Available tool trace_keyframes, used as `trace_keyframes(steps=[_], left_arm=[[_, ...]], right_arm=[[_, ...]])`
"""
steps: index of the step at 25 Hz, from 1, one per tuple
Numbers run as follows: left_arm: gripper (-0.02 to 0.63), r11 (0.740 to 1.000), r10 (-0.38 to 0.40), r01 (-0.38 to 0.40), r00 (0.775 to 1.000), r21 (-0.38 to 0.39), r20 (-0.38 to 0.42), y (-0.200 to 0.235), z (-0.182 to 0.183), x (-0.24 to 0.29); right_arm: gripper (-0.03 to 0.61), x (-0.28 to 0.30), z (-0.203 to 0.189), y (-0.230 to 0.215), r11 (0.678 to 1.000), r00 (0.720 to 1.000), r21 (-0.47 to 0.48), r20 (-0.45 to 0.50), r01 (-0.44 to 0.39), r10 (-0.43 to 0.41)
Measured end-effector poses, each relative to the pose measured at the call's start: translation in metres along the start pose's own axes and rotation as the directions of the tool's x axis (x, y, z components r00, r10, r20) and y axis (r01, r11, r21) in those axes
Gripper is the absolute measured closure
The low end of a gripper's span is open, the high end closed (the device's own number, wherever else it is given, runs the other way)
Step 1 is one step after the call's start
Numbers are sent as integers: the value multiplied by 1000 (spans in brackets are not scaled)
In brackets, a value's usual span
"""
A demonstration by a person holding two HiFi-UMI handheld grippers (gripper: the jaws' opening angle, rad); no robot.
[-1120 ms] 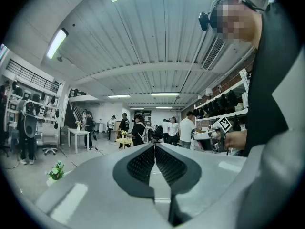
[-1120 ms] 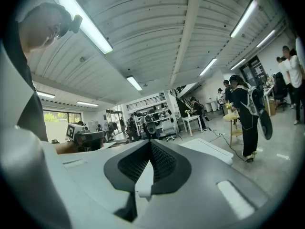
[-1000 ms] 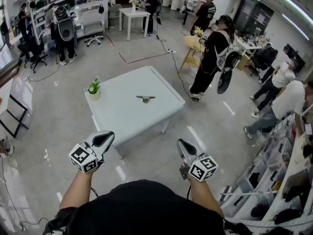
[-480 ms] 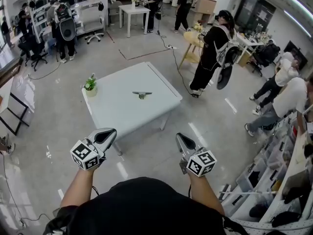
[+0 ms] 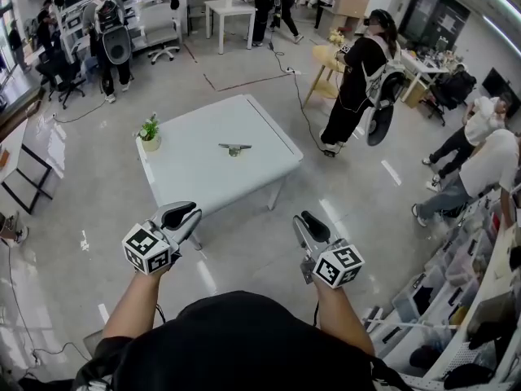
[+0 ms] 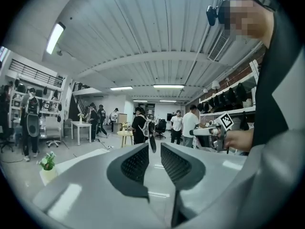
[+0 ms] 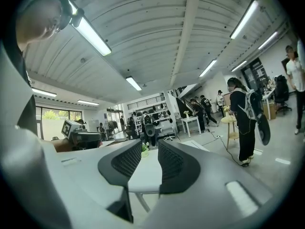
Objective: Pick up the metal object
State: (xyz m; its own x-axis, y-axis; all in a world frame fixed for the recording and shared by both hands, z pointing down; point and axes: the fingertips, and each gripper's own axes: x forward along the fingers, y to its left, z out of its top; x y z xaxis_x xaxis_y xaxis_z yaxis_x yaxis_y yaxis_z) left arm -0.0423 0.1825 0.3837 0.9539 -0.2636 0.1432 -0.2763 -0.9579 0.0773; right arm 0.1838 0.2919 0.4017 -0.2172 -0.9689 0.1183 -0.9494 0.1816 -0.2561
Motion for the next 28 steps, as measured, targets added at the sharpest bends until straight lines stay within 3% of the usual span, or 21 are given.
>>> trace_keyframes(steps=[8, 13, 28], left_arm=[[397, 997, 79, -79, 997, -11, -14, -5, 0, 8], [334, 993, 119, -119, 993, -20, -14, -6, 2, 3], [316, 990, 128, -131, 991, -60, -48, -6, -18, -19]], right_arm=[[375, -7, -4, -8, 999, 999, 3, -13, -45, 45], [324, -7, -9, 4, 995, 996, -67, -50, -73, 70], [319, -9, -15, 16, 995, 995, -34, -56, -89, 87]])
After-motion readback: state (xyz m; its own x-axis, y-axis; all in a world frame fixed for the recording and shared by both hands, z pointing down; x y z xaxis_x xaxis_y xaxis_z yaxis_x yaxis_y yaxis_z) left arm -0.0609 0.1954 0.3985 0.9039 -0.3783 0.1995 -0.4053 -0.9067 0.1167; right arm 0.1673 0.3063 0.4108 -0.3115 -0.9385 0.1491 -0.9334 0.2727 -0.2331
